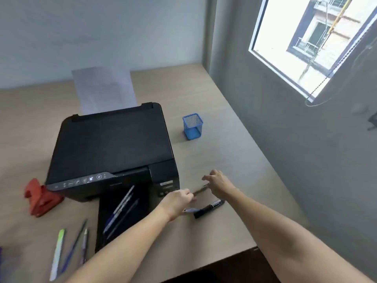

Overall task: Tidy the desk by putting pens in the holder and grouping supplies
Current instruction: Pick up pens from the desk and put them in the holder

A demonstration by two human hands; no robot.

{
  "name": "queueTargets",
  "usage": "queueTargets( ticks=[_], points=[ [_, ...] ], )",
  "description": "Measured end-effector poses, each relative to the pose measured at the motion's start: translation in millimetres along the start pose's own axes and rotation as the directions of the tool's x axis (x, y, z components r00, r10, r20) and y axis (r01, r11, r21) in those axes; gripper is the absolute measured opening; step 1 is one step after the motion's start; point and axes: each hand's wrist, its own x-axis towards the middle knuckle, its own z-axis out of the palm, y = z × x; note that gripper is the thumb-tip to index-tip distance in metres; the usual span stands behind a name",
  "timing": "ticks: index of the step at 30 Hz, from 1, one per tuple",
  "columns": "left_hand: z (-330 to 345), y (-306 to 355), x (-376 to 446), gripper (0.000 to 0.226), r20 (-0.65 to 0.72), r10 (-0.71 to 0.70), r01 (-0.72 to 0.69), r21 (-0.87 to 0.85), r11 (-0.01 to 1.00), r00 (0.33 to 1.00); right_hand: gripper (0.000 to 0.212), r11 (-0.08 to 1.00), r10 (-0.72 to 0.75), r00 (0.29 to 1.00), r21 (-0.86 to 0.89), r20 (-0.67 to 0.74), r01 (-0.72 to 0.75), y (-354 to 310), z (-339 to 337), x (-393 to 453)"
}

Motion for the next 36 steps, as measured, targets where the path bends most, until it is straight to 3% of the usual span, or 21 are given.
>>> queueTargets(
  ticks=[3, 9, 12, 14, 16, 19, 23, 26, 29, 33, 36],
  points=[
    [12, -1, 14, 0.034, 0.067, -0.163, 0.161, 0.032, 0.986, 0.984, 0.033, 0.988, -0.103, 0.994, -0.112, 0.038, 0.106, 0, 17, 10],
    [30, 3, 27, 0.036, 0.103, -0.291, 0.276, 0.141, 0.951, 0.951, 0.026, 0.955, -0.164, 0.982, -0.233, 0.094, 0.182, 37, 22, 18],
    [32, 5, 31, 0.038, 0.046, -0.299, 0.290, 0.133, 0.948, 0.953, 0.018, 0.982, -0.159, 0.982, -0.085, 0.104, 0.168, 55, 8, 12],
    [40, 3, 30, 0.054, 0.015, -0.304, 0.302, 0.075, 0.950, 0.953, 0.022, 0.988, -0.154, 0.986, 0.008, 0.059, 0.154, 63, -1, 3],
    [50, 2, 26, 0.055, -0.032, -0.315, 0.316, 0.008, 0.949, 0.949, 0.027, 0.982, -0.178, 0.984, 0.069, 0.007, 0.177, 67, -2, -11],
    [53, 6, 10, 0.019, -0.019, -0.298, 0.295, -0.083, 0.952, 0.954, 0.026, 0.966, -0.249, 0.968, 0.074, 0.002, 0.249, 65, 13, -31],
    [57, -3, -4, 0.033, 0.055, -0.292, 0.295, -0.057, 0.954, 0.955, 0.040, 0.959, -0.284, 0.957, 0.008, 0.062, 0.284, 66, 33, -40],
    [63, -9, -3, 0.035, 0.064, -0.287, 0.284, 0.049, 0.958, 0.956, 0.034, 0.949, -0.308, 0.950, -0.044, 0.060, 0.311, 66, 39, -39],
    [49, -3, 0, 0.024, 0.119, -0.302, 0.307, -0.022, 0.952, 0.946, 0.028, 0.948, -0.310, 0.951, -0.075, 0.014, 0.310, 75, 35, -31],
    [-7, 17, 9, 0.027, 0.143, -0.298, 0.322, -0.196, 0.926, 0.944, 0.041, 0.979, -0.195, 0.978, -0.078, -0.069, 0.189, 109, 5, -15],
    [-73, 12, 29, 0.026, 0.095, -0.274, 0.290, -0.352, 0.890, 0.957, 0.027, 0.994, 0.020, 0.980, 0.108, -0.197, 0.001, 115, -44, 16]
  ],
)
